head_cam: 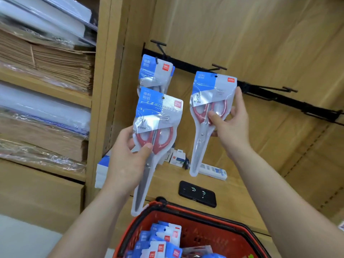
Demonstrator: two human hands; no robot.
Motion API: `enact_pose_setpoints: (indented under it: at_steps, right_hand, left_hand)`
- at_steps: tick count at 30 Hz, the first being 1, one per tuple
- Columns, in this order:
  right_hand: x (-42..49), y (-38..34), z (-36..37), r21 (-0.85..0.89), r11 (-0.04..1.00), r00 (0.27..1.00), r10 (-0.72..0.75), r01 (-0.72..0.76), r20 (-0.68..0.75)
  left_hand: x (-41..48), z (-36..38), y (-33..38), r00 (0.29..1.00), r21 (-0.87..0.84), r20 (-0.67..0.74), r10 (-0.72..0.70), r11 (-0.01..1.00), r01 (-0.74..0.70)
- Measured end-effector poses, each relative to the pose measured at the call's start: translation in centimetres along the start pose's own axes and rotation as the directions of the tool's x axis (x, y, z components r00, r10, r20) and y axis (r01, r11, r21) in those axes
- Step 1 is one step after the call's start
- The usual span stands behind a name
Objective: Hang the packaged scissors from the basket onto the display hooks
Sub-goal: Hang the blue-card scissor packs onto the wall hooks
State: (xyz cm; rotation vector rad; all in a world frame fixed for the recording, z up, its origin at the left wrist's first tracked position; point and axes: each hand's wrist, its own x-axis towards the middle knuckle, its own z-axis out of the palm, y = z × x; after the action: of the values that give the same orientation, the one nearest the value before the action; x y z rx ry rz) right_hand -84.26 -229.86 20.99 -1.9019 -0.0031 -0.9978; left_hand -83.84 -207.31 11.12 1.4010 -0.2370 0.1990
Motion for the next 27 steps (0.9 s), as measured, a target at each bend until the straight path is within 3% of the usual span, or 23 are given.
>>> enact_pose_setpoints:
  at_steps: [11,27]
  right_hand:
    - [1.6,1.3,0.4,0.007,0.997,0.996,0.077,-0.077,0.053]
    - [2.0,2.5,0.7,-0.014,0.997,0.997,0.074,-0.073,0.038]
  left_hand:
    - [0.1,0.7,-0.6,1.0,0.03,-0.001,-0.009,1.0,0.009]
    - [0.3,0.2,-0.6,1.0,0.013,-0.011,-0.025,1.0,0.025]
